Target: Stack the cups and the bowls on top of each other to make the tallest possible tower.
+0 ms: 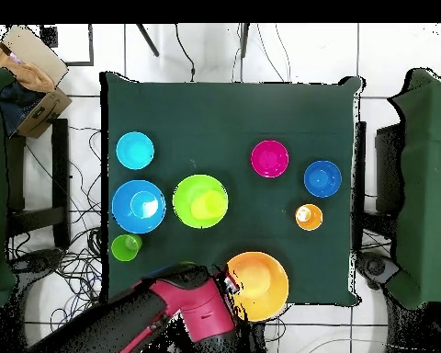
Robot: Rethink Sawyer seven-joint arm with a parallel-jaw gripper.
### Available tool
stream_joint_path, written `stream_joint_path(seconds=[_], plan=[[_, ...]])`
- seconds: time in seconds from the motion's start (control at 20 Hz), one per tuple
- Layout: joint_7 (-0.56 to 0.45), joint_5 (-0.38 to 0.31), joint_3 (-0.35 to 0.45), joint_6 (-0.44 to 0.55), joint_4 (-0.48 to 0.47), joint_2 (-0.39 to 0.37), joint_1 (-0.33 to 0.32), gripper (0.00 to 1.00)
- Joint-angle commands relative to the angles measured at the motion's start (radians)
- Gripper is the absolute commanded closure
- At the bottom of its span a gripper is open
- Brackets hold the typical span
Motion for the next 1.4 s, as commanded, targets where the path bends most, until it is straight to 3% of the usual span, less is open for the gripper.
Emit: stream_joint_path(seconds=[0.05,0.3,0.7,0.9,1.05,1.4], plan=[[0.158,-0.003,0.259,-0.152,0.051,-0.094,-0.086,0.0],[0.139,0.036,0.323,-0.247,0.087,-0.155,-0.188,0.0],[0.122,0.071,0.351,-0.223,0.116,-0.216,-0.2,0.0],[0.046,0.119,0.353,-0.175,0.124,-0.211,-0.219,0.0],[-0.085,0.159,0.344,-0.154,0.118,-0.181,-0.248,0.0],[-0.232,0.119,0.278,-0.124,0.072,-0.185,-0.279,0.0]])
